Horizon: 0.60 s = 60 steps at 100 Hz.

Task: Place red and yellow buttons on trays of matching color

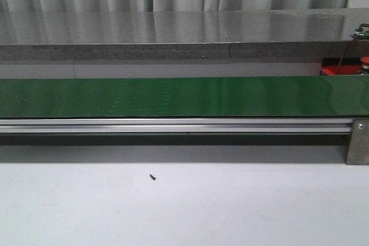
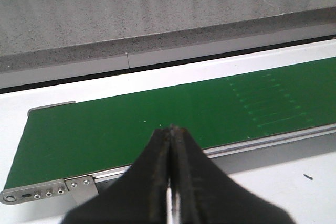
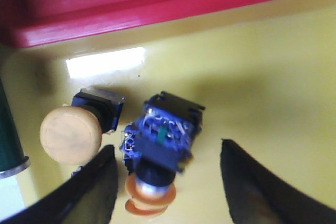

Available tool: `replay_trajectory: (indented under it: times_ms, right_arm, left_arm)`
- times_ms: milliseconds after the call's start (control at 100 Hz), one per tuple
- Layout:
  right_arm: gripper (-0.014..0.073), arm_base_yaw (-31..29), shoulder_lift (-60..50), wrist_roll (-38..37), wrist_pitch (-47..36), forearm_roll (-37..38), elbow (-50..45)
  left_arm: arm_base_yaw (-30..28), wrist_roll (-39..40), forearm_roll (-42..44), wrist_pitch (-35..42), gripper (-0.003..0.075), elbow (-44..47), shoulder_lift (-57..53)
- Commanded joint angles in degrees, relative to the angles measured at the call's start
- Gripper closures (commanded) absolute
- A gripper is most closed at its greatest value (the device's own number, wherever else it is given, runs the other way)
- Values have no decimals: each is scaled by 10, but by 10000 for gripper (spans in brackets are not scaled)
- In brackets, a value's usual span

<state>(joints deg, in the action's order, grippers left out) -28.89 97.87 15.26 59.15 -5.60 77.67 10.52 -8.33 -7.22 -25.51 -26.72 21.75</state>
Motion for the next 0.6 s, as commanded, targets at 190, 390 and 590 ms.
replay_trajectory:
  times_ms: [190,390,590]
  right_arm:
    - [102,17,-50,8,-53,-48,18]
    - [102,118,-113,51,-97,-97,4]
    - [102,230,-213,55,-194,-97,-67]
  left_arm:
    - [4,0,-4,43,740,-15,3]
    - [4,0,-4,42,740,-15,3]
    - [4,0,-4,41,740,-15,3]
